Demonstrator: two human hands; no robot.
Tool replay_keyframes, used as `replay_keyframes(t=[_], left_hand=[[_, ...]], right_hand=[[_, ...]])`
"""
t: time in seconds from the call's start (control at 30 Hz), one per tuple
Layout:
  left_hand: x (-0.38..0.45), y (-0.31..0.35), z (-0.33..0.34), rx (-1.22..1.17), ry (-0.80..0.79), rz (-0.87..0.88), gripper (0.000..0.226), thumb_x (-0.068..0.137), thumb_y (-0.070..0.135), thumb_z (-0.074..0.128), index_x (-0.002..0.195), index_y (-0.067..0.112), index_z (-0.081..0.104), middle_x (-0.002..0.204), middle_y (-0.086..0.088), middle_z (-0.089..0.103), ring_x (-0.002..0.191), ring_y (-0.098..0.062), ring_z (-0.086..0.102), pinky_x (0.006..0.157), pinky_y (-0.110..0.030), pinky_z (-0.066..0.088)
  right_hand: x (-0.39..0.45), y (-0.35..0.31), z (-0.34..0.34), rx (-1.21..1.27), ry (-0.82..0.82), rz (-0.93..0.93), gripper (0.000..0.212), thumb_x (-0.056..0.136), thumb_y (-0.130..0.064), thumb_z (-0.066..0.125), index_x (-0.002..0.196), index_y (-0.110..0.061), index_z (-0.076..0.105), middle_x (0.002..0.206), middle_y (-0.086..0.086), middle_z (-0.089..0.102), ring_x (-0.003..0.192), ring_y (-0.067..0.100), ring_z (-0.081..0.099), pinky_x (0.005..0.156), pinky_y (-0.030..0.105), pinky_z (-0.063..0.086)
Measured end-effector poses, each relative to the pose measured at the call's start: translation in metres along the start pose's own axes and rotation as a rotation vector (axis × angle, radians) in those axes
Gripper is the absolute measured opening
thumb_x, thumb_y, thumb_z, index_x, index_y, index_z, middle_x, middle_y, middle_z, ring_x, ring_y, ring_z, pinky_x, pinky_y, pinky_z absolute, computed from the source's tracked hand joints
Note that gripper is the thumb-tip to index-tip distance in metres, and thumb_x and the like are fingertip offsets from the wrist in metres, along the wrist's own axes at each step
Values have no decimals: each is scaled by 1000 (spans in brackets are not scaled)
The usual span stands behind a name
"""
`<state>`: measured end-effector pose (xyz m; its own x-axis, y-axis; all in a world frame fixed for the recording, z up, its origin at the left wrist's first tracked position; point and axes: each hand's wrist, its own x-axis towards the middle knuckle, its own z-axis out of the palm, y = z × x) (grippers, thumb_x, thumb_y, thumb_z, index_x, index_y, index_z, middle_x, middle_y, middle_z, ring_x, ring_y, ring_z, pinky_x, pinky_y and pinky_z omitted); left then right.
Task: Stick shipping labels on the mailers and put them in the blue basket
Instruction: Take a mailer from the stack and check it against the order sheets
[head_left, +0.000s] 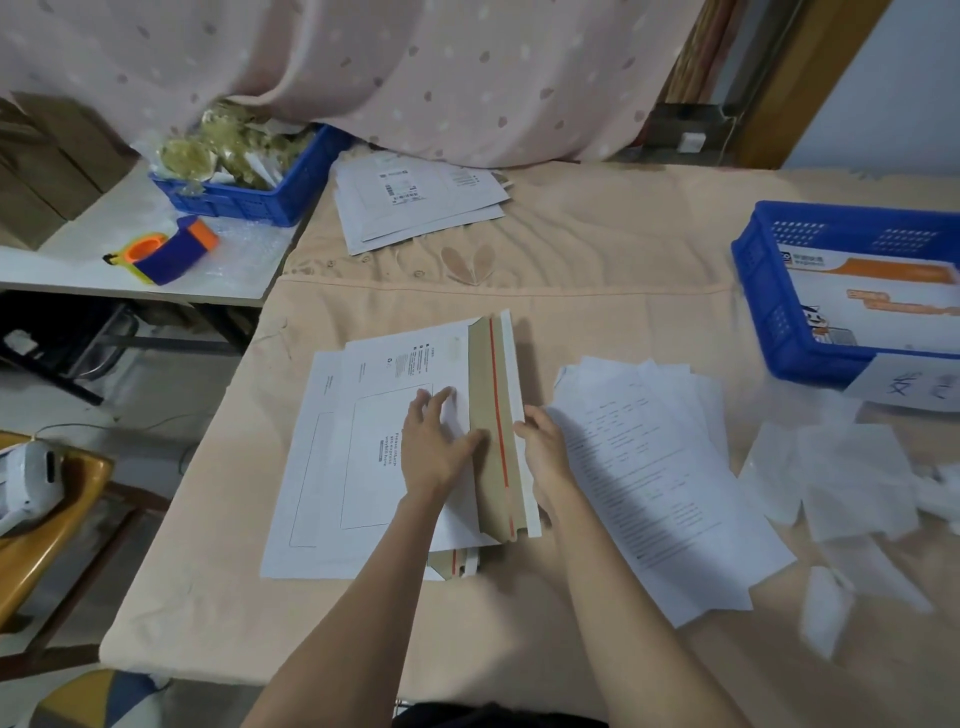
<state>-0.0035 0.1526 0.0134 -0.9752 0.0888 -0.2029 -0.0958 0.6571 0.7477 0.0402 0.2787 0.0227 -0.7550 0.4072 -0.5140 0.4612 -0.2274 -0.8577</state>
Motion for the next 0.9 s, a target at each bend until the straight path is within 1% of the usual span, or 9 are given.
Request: replay_keyframes(t=[0.2, 0.3, 0.4, 0.5, 0.6, 0.7, 0.8, 0.83, 0.9], left_hand=[[-3, 14, 0, 184, 7, 178, 55, 74, 23, 69, 126, 22, 51, 147, -2, 37, 128, -24, 42, 96, -36, 42], [-4, 31, 8, 339, 44, 383, 50, 75, -4, 54, 124, 7, 51, 144, -7, 40, 125, -30, 42, 106, -39, 33], [-2, 35, 20, 409, 43, 294, 58, 75, -5, 58, 129, 8, 39, 151, -8, 24, 139, -28, 26, 117, -50, 11], [5, 28, 22, 454, 39, 88, 80, 75, -1, 58, 143, 16, 19, 159, -8, 1, 147, -31, 0, 115, -56, 5], [7, 28, 20, 261, 39, 184, 77, 74, -10, 39, 146, 12, 25, 157, -10, 17, 146, -35, 7, 116, -58, 9], [4, 36, 15, 110, 134, 297, 69, 76, -13, 31, 141, 10, 41, 150, -9, 38, 143, -32, 22, 117, -47, 9], [4, 44, 17, 128, 189, 328, 65, 77, -13, 30, 136, 8, 49, 144, -8, 47, 141, -30, 29, 117, -42, 13], [4, 45, 20, 116, 181, 325, 64, 78, -14, 32, 136, 8, 49, 144, -8, 47, 142, -30, 28, 117, -41, 11], [3, 46, 24, 67, 163, 317, 64, 79, -11, 32, 138, 9, 47, 146, -7, 44, 143, -28, 27, 118, -39, 8]], right_hand=[[2, 7, -2, 56, 84, 26, 23, 92, -4, 48, 100, -20, 63, 99, -2, 67, 90, 16, 62, 76, 29, 50], [1, 7, 6, 19, 196, 4, 26, 91, -1, 46, 98, -21, 62, 96, -3, 66, 88, 16, 60, 69, 25, 46], [2, 3, 12, -61, 277, -27, 25, 89, 1, 45, 94, -16, 62, 95, 2, 66, 87, 20, 60, 64, 24, 43], [6, -3, 12, -119, 301, -42, 20, 91, -2, 46, 100, -10, 62, 96, 2, 65, 86, 19, 59, 67, 25, 44], [14, 1, 9, -173, 324, -27, 21, 94, -5, 46, 107, -6, 62, 103, 6, 66, 92, 21, 61, 63, 23, 43], [18, 4, 7, -380, 362, -12, 29, 92, -11, 56, 120, -7, 58, 118, 11, 62, 110, 29, 60, 78, 29, 48], [15, 5, 10, -963, 475, -219, 55, 84, -8, 66, 133, -8, 43, 130, 13, 44, 118, 30, 46, 96, 36, 41], [16, 5, 13, -1083, 450, -329, 50, 85, -8, 65, 132, -10, 45, 128, 11, 45, 115, 28, 46, 95, 35, 41], [17, 4, 20, -1024, 155, -438, 38, 94, -11, 55, 131, -11, 48, 131, 9, 49, 118, 25, 50, 94, 27, 45]])
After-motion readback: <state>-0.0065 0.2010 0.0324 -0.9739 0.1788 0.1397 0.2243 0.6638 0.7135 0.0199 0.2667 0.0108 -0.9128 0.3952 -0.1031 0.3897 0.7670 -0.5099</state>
